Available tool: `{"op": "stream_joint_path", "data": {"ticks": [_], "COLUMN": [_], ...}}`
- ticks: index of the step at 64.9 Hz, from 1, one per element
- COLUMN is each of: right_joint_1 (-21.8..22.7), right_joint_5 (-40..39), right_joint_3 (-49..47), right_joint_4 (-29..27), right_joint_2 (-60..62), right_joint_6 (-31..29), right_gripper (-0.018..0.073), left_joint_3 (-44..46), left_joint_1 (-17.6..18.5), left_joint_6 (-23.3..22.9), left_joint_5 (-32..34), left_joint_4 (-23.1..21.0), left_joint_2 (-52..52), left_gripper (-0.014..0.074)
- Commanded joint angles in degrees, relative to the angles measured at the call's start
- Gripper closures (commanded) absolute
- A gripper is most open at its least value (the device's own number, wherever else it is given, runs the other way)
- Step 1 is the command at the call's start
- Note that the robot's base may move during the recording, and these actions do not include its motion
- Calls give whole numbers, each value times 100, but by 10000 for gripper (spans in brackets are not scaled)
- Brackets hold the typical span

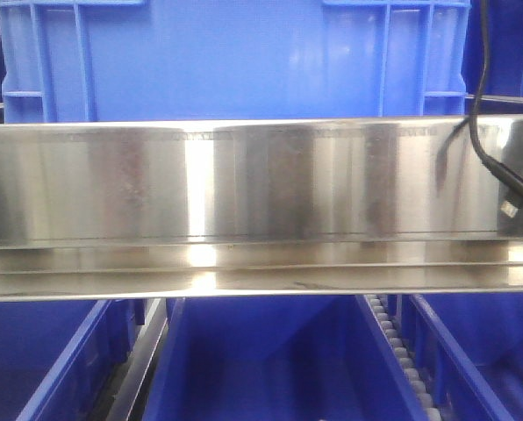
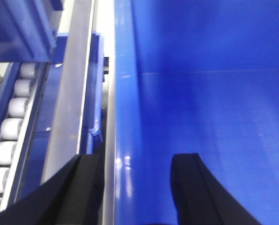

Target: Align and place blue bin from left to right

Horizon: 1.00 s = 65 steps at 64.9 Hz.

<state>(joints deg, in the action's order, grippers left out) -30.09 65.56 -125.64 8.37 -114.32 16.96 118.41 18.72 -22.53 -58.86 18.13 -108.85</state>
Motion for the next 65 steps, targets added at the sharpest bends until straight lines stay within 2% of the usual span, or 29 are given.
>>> {"op": "stream_joint_path", "data": {"ticks": [1,65], "right_joint_1": [-2,-2], "right_joint_5": [-87,-85], "right_joint_3": [-57,-57], "right_joint_4": [76,76], "right_joint_2": [-7,-33], "right_joint_6": [6,6], "right_gripper": [313,316], "left_joint_3": [53,53], "left_joint_1": [-5,-16], "left_joint_6": [-65,-65], "left_joint_5": [5,-98], "left_joint_4": [39,39], "left_joint_2": [-4,-128], "left_gripper": [351,356]}}
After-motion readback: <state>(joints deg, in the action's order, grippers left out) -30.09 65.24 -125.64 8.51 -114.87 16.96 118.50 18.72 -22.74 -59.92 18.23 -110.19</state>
